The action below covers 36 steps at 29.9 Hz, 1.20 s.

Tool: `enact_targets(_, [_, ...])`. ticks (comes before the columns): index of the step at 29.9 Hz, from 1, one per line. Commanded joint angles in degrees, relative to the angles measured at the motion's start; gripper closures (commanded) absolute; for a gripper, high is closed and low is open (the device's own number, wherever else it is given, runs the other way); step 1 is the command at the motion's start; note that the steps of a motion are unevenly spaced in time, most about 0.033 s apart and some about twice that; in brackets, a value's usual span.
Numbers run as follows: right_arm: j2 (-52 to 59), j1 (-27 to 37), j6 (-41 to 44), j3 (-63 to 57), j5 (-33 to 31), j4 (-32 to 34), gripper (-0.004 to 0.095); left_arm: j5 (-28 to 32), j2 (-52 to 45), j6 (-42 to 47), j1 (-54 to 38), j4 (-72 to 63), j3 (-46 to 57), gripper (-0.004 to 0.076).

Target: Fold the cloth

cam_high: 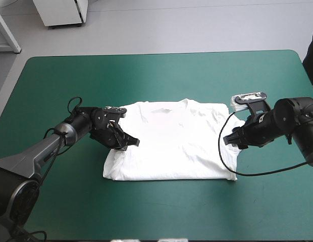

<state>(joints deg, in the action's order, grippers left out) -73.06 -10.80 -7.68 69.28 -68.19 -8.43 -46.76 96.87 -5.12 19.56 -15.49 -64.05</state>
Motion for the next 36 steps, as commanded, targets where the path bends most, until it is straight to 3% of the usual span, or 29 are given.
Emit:
enact_targets(1, [1.52,0.13,0.01,1.75,1.9,2.53,0.0391,0.73,-1.68,-1.43,0.34,-1.36,-1.43,0.0696])
enact_targets(4, [1.52,0.13,0.94,1.75,2.25,5.16,0.0391,-3.09,-1.87,-3.16,0.34,-1.7,-2.6,0.0563])
enact_targets(8, [1.52,0.13,2.61,1.75,3.96,9.16,0.0391,-9.58,-2.6,-5.12,0.34,-2.17,-4.93,0.0286])
enact_targets(12, [1.4,0.13,7.68,1.75,7.53,13.36,0.0388,-14.13,-5.96,-5.4,0.34,-2.62,-7.88,0.0141])
enact_targets(20, [-2.93,0.73,10.61,1.75,11.07,13.98,0.031,-19.99,-19.28,-5.4,0.58,-4.14,-15.41,0.0135])
enact_targets(26, [-10.03,5.29,11.24,1.75,17.31,13.46,0.0308,-20.24,-27.83,-4.66,2.09,-3.16,-20.6,0.0135])
enact_targets(36, [-22.03,7.03,9.63,1.84,22.26,12.48,0.0308,-20.34,-30.15,-3.69,2.12,3.07,-23.26,0.0141])
